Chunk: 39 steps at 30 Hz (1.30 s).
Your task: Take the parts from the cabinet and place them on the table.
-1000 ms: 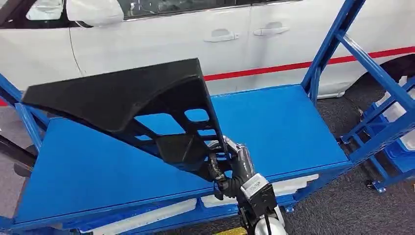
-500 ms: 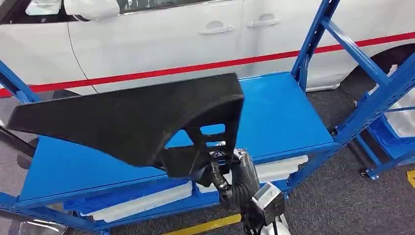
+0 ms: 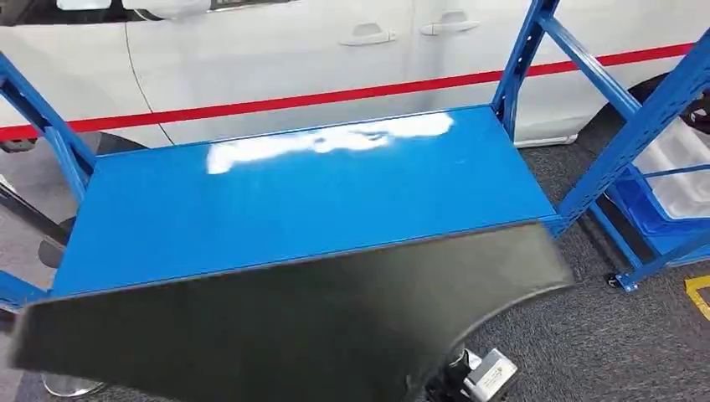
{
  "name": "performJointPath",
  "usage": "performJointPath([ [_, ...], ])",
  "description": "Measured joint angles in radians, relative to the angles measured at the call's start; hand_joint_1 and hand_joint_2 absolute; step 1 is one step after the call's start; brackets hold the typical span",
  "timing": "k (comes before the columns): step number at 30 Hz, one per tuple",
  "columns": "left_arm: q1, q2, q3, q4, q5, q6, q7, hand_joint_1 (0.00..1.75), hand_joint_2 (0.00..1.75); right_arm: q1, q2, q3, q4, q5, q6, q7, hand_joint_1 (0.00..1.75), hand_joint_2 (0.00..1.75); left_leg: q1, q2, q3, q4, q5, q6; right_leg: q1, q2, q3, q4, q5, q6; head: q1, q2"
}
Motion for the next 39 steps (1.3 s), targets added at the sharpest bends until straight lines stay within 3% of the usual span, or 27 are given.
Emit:
performJointPath([
  [1, -0.001, -0.006, 0.001, -0.001, -0.002, -0.001, 0.000, 0.00, 0.00, 0.008, -0.001, -0.006, -0.002, -0.002, 0.000, -0.002, 1.75, 1.75, 0.006, 0.007, -0.003, -0.004, 0.012, 0.003, -0.005, 0.007, -0.007, 0.015, -0.019, 0.006, 0.000, 0.000],
  [2, 0.000, -0.007, 0.003, -0.008, -0.002, -0.002, 0.000, 0.00, 0.00, 0.015, -0.001, -0.011, -0.007, -0.005, 0.004, -0.003, 1.75, 1.75, 0.009, 0.007, -0.013, -0.004, 0.020, 0.010, -0.008, 0.009, -0.024, 0.056, -0.066, 0.015, 0.000, 0.000],
  [4, 0.000, -0.013, 0.007, -0.017, -0.009, -0.011, -0.002, 0.00, 0.00, 0.032, -0.001, -0.027, -0.009, -0.021, 0.022, -0.007, 1.75, 1.75, 0.010, 0.008, -0.035, -0.002, 0.034, 0.010, -0.020, 0.009, -0.080, 0.218, -0.167, 0.031, 0.000, 0.000],
  [5, 0.000, -0.016, 0.010, -0.018, -0.009, -0.013, -0.002, 0.00, 0.00, 0.039, -0.001, -0.031, -0.009, -0.026, 0.027, -0.007, 1.75, 1.75, 0.011, 0.008, -0.044, 0.000, 0.041, 0.007, -0.026, 0.009, -0.099, 0.282, -0.196, 0.038, 0.000, 0.000],
  [6, 0.001, -0.018, 0.015, -0.019, -0.011, -0.014, -0.002, 0.00, 0.00, 0.045, -0.001, -0.036, -0.009, -0.027, 0.031, -0.008, 1.75, 1.75, 0.013, 0.008, -0.051, 0.003, 0.046, 0.003, -0.031, 0.009, -0.099, 0.307, -0.202, 0.043, 0.000, 0.000],
  [7, 0.002, -0.021, 0.019, -0.022, -0.012, -0.015, -0.002, 0.00, 0.00, 0.050, -0.001, -0.040, -0.009, -0.028, 0.032, -0.008, 1.75, 1.75, 0.017, 0.008, -0.058, 0.007, 0.049, -0.002, -0.035, 0.008, -0.070, 0.279, -0.184, 0.048, 0.000, 0.000],
  [9, 0.002, -0.026, 0.022, -0.024, -0.011, -0.015, -0.002, 0.00, 0.00, 0.053, -0.001, -0.045, -0.010, -0.028, 0.032, -0.008, 1.75, 1.75, 0.027, 0.007, -0.064, 0.020, 0.049, -0.009, -0.045, 0.008, 0.049, 0.103, -0.110, 0.059, 0.000, 0.000],
  [10, 0.001, -0.027, 0.022, -0.026, -0.011, -0.015, -0.002, 0.00, 0.00, 0.053, -0.001, -0.048, -0.011, -0.028, 0.032, -0.008, 1.75, 1.75, 0.030, 0.007, -0.067, 0.028, 0.046, -0.018, -0.051, 0.009, 0.100, 0.017, -0.090, 0.064, 0.000, 0.000],
  [11, 0.001, -0.027, 0.023, -0.031, -0.011, -0.015, -0.002, 0.00, 0.00, 0.054, -0.001, -0.050, -0.012, -0.028, 0.032, -0.008, 1.75, 1.75, 0.025, 0.006, -0.076, 0.036, 0.044, -0.028, -0.038, 0.013, 0.108, -0.005, -0.112, 0.061, 0.000, 0.000],
  [12, 0.000, -0.029, 0.023, -0.033, -0.011, -0.015, -0.002, 0.00, 0.00, 0.057, -0.001, -0.051, -0.015, -0.028, 0.032, -0.008, 1.75, 1.75, 0.024, 0.005, -0.082, 0.040, 0.046, -0.036, -0.037, 0.013, 0.100, -0.001, -0.108, 0.039, -0.001, 0.000],
  [15, 0.001, -0.030, 0.026, -0.034, -0.012, -0.015, -0.002, 0.00, 0.00, 0.068, -0.001, -0.054, -0.016, -0.041, 0.040, -0.012, 1.75, 1.75, 0.028, 0.005, -0.089, 0.046, 0.057, -0.050, -0.032, 0.011, 0.087, 0.006, -0.096, 0.017, 0.000, 0.000],
  [17, 0.000, -0.030, 0.029, -0.035, -0.012, -0.016, -0.003, 0.00, 0.00, 0.077, 0.000, -0.059, -0.018, -0.055, 0.054, -0.016, 1.75, 1.75, 0.031, 0.004, -0.113, 0.090, 0.000, -0.054, -0.035, 0.011, 0.075, 0.001, -0.085, -0.003, -0.001, 0.000],
  [19, 0.000, -0.032, 0.030, -0.041, -0.016, -0.018, -0.003, 0.00, 0.00, 0.096, 0.002, -0.069, -0.018, -0.074, 0.069, -0.023, 1.75, 1.75, 0.031, 0.004, -0.172, 0.248, -0.100, -0.055, -0.028, 0.010, 0.055, 0.002, -0.074, -0.016, 0.000, 0.000],
  [21, 0.001, -0.035, 0.033, -0.042, -0.018, -0.019, -0.003, 0.00, 0.00, 0.115, 0.002, -0.079, -0.018, -0.085, 0.073, -0.023, 1.75, 1.75, 0.028, 0.004, -0.204, 0.357, -0.140, -0.051, -0.018, 0.017, 0.037, 0.004, -0.061, -0.022, 0.000, 0.000],
  [22, 0.001, -0.037, 0.035, -0.043, -0.018, -0.019, -0.003, 0.00, 0.00, 0.122, 0.002, -0.082, -0.018, -0.088, 0.073, -0.023, 1.75, 1.75, 0.025, 0.003, -0.188, 0.343, -0.126, -0.045, -0.013, 0.024, 0.028, 0.006, -0.054, -0.023, -0.001, 0.000],
  [23, 0.002, -0.038, 0.037, -0.043, -0.018, -0.019, -0.003, 0.00, 0.00, 0.126, 0.002, -0.085, -0.018, -0.090, 0.073, -0.023, 1.75, 1.75, 0.020, 0.001, -0.149, 0.281, -0.093, -0.034, -0.008, 0.033, 0.020, 0.007, -0.047, -0.024, 0.000, 0.000],
  [24, 0.001, -0.039, 0.037, -0.043, -0.018, -0.019, -0.003, 0.00, 0.00, 0.131, 0.002, -0.088, -0.018, -0.092, 0.073, -0.024, 1.75, 1.75, 0.013, -0.007, -0.095, 0.191, -0.055, -0.020, -0.003, 0.044, 0.014, 0.007, -0.039, -0.024, -0.001, 0.000],
  [25, 0.001, -0.039, 0.038, -0.046, -0.018, -0.019, -0.003, 0.00, 0.00, 0.136, 0.003, -0.092, -0.018, -0.092, 0.073, -0.024, 1.75, 1.75, 0.006, -0.034, -0.029, 0.083, -0.019, 0.001, 0.000, 0.055, 0.007, 0.007, -0.030, -0.024, -0.001, 0.000],
  [26, -0.001, -0.038, 0.040, -0.053, -0.019, -0.019, -0.004, 0.00, 0.00, 0.141, 0.003, -0.094, -0.018, -0.092, 0.073, -0.025, 1.75, 1.75, 0.004, -0.071, -0.007, 0.028, -0.033, 0.020, -0.003, 0.059, 0.002, 0.008, -0.021, -0.022, 0.000, 0.000],
  [30, 0.000, -0.047, 0.047, -0.060, -0.020, -0.019, -0.005, 0.00, 0.00, 0.159, 0.006, -0.101, -0.019, -0.087, 0.072, -0.025, 1.75, 1.75, -0.013, -0.039, -0.016, 0.019, 0.010, 0.014, -0.011, 0.090, -0.005, -0.009, 0.016, 0.009, 0.000, 0.000],
  [31, -0.002, -0.052, 0.047, -0.060, -0.020, -0.019, -0.005, 0.00, 0.00, 0.163, 0.006, -0.104, -0.022, -0.085, 0.072, -0.026, 1.75, 1.75, 0.007, -0.024, -0.017, -0.002, 0.034, 0.013, -0.010, 0.086, -0.011, -0.002, 0.012, 0.010, 0.000, 0.000],
  [33, -0.003, -0.053, 0.047, -0.065, -0.020, -0.019, -0.005, 0.00, 0.00, 0.167, 0.006, -0.108, -0.026, -0.082, 0.072, -0.025, 1.75, 1.75, 0.003, 0.000, -0.039, -0.008, 0.057, 0.024, -0.010, 0.038, -0.039, 0.065, -0.096, 0.020, 0.000, 0.000],
  [34, -0.001, -0.054, 0.047, -0.066, -0.020, -0.019, -0.005, 0.00, 0.00, 0.167, 0.006, -0.108, -0.026, -0.080, 0.072, -0.024, 1.75, 1.75, 0.002, 0.013, -0.052, -0.007, 0.065, 0.020, -0.014, 0.029, -0.053, 0.130, -0.154, 0.026, 0.000, 0.000],
  [35, 0.000, -0.055, 0.048, -0.066, -0.020, -0.019, -0.005, 0.00, 0.00, 0.169, 0.006, -0.109, -0.026, -0.079, 0.072, -0.024, 1.75, 1.75, 0.002, 0.028, -0.064, -0.004, 0.072, 0.019, -0.020, 0.023, -0.064, 0.200, -0.198, 0.033, 0.000, 0.000],
  [36, 0.001, -0.055, 0.048, -0.066, -0.020, -0.021, -0.005, 0.00, 0.00, 0.170, 0.006, -0.110, -0.026, -0.078, 0.072, -0.024, 1.75, 1.75, 0.003, 0.043, -0.080, 0.001, 0.079, 0.018, -0.026, 0.020, -0.071, 0.257, -0.209, 0.041, 0.000, 0.000],
  [37, 0.000, -0.055, 0.048, -0.066, -0.020, -0.021, -0.005, 0.00, 0.00, 0.171, 0.006, -0.110, -0.026, -0.077, 0.072, -0.023, 1.75, 1.75, 0.004, 0.057, -0.095, 0.009, 0.085, 0.013, -0.033, 0.018, -0.062, 0.280, -0.186, 0.049, 0.000, 0.000],
  [39, -0.002, -0.056, 0.048, -0.067, -0.020, -0.023, -0.005, 0.00, 0.00, 0.172, 0.006, -0.110, -0.026, -0.077, 0.072, -0.022, 1.75, 1.75, 0.009, 0.081, -0.128, 0.029, 0.093, 0.004, -0.047, 0.005, 0.010, 0.213, -0.110, 0.062, 0.000, 0.000],
])
